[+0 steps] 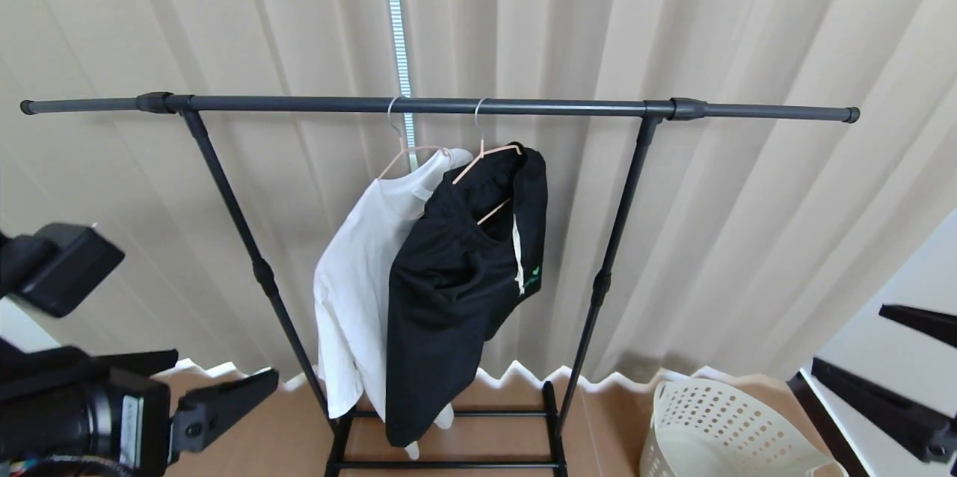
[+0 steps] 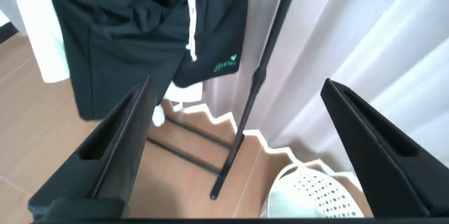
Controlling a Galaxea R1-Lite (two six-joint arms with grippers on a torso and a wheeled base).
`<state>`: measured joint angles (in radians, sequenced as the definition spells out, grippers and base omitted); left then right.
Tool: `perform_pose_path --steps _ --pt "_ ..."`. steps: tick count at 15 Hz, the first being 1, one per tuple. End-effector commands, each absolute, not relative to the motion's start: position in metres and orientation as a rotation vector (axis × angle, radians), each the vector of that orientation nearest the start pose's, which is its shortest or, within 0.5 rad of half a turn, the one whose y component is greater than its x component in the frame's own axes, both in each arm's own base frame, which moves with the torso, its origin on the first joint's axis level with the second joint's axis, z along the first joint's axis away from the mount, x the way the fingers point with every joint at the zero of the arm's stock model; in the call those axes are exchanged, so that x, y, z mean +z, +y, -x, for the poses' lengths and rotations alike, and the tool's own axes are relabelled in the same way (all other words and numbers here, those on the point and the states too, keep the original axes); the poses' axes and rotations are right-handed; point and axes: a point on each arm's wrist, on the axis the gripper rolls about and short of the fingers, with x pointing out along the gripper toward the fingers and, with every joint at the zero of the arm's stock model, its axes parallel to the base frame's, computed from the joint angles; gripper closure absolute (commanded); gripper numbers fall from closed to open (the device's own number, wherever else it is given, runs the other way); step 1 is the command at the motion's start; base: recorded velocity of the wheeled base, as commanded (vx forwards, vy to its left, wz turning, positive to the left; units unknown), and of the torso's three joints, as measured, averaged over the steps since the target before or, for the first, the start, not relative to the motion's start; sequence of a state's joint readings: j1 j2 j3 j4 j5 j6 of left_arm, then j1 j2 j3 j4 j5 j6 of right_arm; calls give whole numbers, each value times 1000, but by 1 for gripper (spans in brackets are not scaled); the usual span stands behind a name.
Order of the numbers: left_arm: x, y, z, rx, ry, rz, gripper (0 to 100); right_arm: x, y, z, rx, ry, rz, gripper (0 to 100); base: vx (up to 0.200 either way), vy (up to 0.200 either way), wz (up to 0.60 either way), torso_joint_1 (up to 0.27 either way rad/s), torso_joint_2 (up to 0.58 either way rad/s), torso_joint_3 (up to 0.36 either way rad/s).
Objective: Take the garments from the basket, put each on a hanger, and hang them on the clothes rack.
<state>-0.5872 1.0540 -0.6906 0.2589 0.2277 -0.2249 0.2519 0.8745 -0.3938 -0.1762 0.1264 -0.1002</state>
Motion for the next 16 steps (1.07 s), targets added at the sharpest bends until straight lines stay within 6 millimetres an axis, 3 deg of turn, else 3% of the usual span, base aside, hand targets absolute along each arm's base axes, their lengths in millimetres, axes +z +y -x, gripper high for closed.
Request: perform_pose_path --steps 1,2,3,8,12,16 --pt "171 -42 -72 -287 585 -16 0 156 17 -56 390 263 117 0 0 0 0 0 0 0" --pt "167 -41 -71 -285 589 -18 0 153 17 -54 390 263 116 0 0 0 0 0 0 0" --pt "140 -37 -65 -284 593 -20 0 138 13 -41 388 255 111 0 0 0 0 0 0 0" --pt "84 -18 -36 -285 588 -17 0 97 7 -17 374 268 32 0 0 0 0 0 0 0" --pt "85 -9 -20 -379 454 70 0 88 5 -7 376 267 19 0 0 0 0 0 0 0" --pt "86 -4 -20 -182 409 61 0 83 3 1 347 238 15 0 0 0 0 0 0 0"
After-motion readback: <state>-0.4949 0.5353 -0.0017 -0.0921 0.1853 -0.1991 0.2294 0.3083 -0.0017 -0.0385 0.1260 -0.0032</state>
